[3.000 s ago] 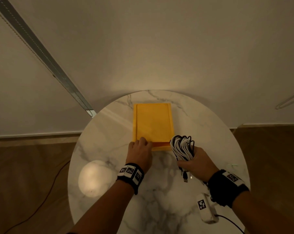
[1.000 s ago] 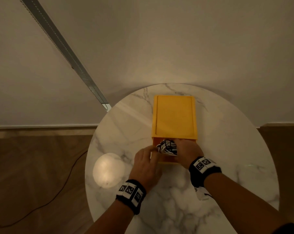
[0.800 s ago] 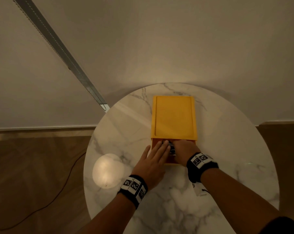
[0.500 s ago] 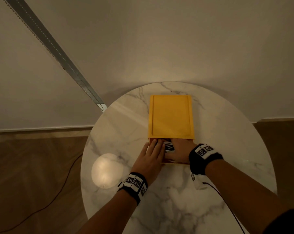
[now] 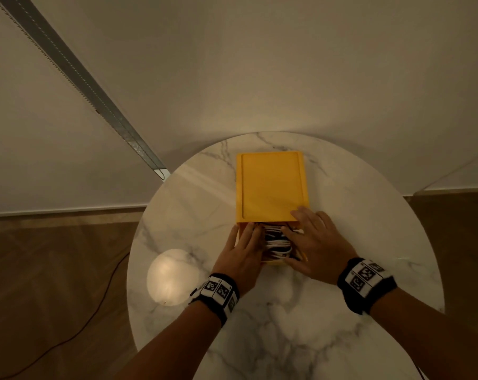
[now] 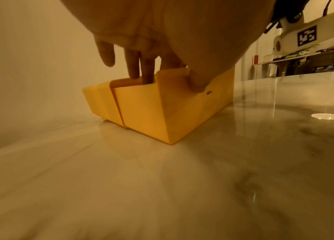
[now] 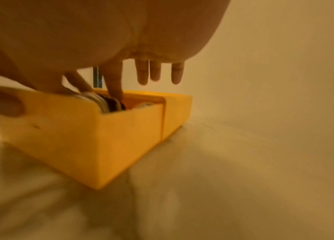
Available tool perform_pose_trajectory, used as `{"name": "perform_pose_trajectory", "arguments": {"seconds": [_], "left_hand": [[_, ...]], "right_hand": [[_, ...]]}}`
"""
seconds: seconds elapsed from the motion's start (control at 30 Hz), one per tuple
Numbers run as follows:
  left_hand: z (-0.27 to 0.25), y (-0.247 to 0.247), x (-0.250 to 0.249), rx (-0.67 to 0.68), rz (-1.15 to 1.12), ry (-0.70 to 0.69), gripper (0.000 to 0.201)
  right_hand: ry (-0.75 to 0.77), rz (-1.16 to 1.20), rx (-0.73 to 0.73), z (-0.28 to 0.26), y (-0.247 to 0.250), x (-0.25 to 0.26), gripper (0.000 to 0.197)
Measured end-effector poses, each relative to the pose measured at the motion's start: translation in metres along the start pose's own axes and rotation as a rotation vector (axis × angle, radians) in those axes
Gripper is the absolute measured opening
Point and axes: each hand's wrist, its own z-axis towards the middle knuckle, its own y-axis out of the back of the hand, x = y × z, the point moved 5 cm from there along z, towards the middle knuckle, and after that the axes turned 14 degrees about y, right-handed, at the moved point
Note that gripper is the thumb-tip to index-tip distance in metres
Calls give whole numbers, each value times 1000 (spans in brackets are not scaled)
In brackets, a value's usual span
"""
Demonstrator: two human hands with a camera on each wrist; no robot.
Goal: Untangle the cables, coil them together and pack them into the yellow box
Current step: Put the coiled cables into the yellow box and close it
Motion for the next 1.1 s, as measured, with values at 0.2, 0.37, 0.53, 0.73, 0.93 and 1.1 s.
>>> {"name": "perform_pose_trajectory", "arguments": {"seconds": [0.2, 0.37, 0.53, 0.73, 0.93, 1.1], "left_hand": [[10, 3, 13, 16, -51, 4, 84], [19, -1, 16, 74, -8, -30, 84], [19, -3, 16, -12, -31, -66, 73], [39, 1, 19, -172, -109, -104, 54], [41, -5, 22, -206, -169, -43, 46], [41, 0, 18, -220, -164, -12, 41]], "right_hand": [[63, 11, 232, -3, -24, -22, 107], [53, -18, 170, -4, -24, -23, 102], [79, 2, 105, -3, -25, -25, 90], [133, -78, -9, 13, -21, -32, 67], [101, -61, -114, 15, -22, -29, 53], [114, -25, -249, 11, -25, -29, 45]]}}
